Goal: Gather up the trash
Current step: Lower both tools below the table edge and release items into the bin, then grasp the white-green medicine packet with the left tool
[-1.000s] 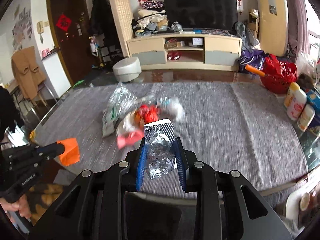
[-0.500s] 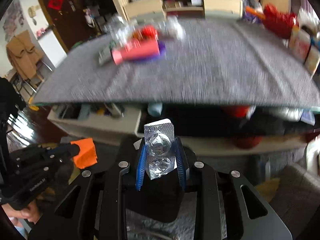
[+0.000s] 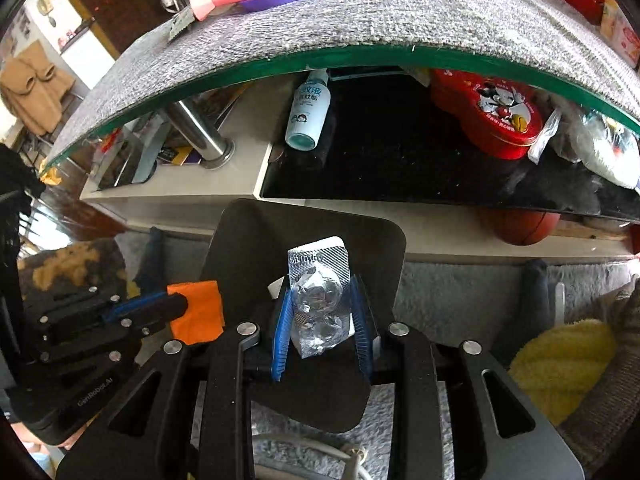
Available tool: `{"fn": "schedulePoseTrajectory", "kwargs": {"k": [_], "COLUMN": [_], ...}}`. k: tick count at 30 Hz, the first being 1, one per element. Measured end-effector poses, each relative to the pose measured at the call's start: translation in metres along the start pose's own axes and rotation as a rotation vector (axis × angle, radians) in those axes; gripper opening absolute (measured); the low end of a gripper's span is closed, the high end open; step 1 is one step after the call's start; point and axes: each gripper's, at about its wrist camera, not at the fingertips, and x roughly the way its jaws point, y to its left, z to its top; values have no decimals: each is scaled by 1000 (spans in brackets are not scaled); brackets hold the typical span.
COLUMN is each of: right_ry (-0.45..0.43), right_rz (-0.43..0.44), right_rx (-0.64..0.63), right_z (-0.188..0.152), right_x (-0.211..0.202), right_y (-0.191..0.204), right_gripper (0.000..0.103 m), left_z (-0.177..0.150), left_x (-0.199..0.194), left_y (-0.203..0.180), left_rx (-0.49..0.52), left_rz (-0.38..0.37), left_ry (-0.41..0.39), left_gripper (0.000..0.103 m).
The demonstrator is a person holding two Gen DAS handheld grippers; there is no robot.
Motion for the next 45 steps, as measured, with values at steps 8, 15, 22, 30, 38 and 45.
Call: {"fn": "schedulePoseTrajectory", "kwargs": {"k": [8,15,22,30,38,45], "right_ry": [12,-50,-135,-251,-303,-321], "right_rz": [6,-41,-41,-34,-30,-20], "right_rx": [34,72,95,79,50,18], "right_z": [3,14,33,70,108,151], "right_x": [5,-15,-54,-102,-120,-113], "right_y": [-6,-19,-23,-15,-8,3], "right_gripper": [46,58,64,67,67,67], "left_z": [4,13,29,63,102,138], "left_x": [3,-13,-48,-102,-131,-132], "left_y": [-3,0,-5,-14,1,26], "left_rx": [11,-6,2,48,37,0], "left_rz": [18,48,76,100,181,208], "left_ry": [10,-24,-100,-212,-268,-287], "left_gripper": [33,53,68,78,81,82]}}
